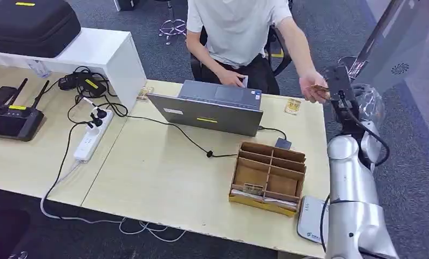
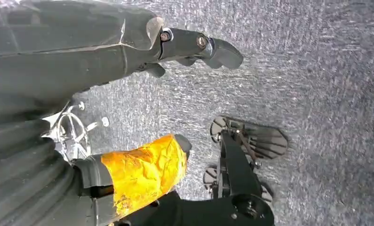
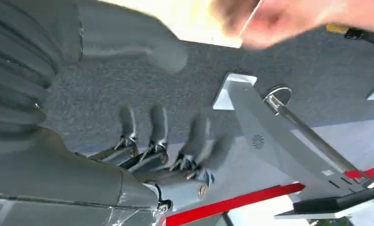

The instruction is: Pass the card to the sensor for recognition and then transmit it.

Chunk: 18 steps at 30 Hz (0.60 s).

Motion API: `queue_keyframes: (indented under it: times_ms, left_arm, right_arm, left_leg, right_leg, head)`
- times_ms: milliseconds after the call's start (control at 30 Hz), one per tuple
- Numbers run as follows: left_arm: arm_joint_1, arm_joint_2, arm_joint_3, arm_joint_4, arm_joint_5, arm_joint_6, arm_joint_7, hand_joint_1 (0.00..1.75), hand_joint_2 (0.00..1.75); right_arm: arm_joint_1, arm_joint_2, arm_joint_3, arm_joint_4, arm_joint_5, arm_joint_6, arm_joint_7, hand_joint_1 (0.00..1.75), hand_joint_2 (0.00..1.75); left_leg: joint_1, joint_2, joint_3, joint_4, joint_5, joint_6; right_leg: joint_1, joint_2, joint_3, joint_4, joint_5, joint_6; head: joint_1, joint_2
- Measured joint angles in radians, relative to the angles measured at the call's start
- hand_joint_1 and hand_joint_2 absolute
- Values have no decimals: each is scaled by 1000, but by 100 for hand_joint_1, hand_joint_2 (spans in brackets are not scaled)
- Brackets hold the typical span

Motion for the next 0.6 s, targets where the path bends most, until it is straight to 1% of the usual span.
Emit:
queue_keyframes:
  times_ms: [67,200,267,400,500,567,600]
  left_arm:
    - [-1,0,6,0,0,0,2,0,175]
    - [-1,1,19,0,-2,-1,10,0,175]
    - [-1,2,26,0,-2,-2,10,0,175]
    - [-1,5,39,0,0,-2,10,0,175]
    - [-1,9,47,0,6,-3,10,0,175]
    - [-1,13,58,0,10,-8,11,0,175]
    - [0,15,65,0,14,-9,12,0,175]
  right_arm:
    - [2,0,-29,3,-13,1,1,0,175]
    - [8,-6,-118,4,-109,2,-26,0,175]
    - [15,-20,-168,4,-159,2,-43,0,175]
    - [36,-49,-248,4,-208,4,-61,0,175]
    - [56,-90,-318,8,-307,2,-87,0,175]
    - [86,-137,-392,33,-423,9,-134,0,175]
    - [105,-172,-443,54,-486,18,-167,0,175]
  left_leg:
    - [0,0,0,0,0,0]
    - [0,0,0,0,0,0]
    - [0,0,0,0,0,0]
    - [0,0,-1,1,0,0]
    - [0,-1,0,1,-1,1]
    - [0,-7,0,1,-1,1]
    - [0,-11,-1,1,-1,1]
  right_leg:
    - [0,0,0,0,0,0]
    - [0,0,0,0,0,0]
    - [0,0,0,0,0,0]
    - [0,0,-1,0,0,0]
    - [0,-1,0,-1,0,0]
    - [0,-6,1,-2,-1,1]
    - [0,-10,3,-2,-1,1]
  head:
    - [0,0]
    - [0,0]
    - [0,0]
    - [0,0]
    - [0,0]
    - [0,0]
    - [0,0]
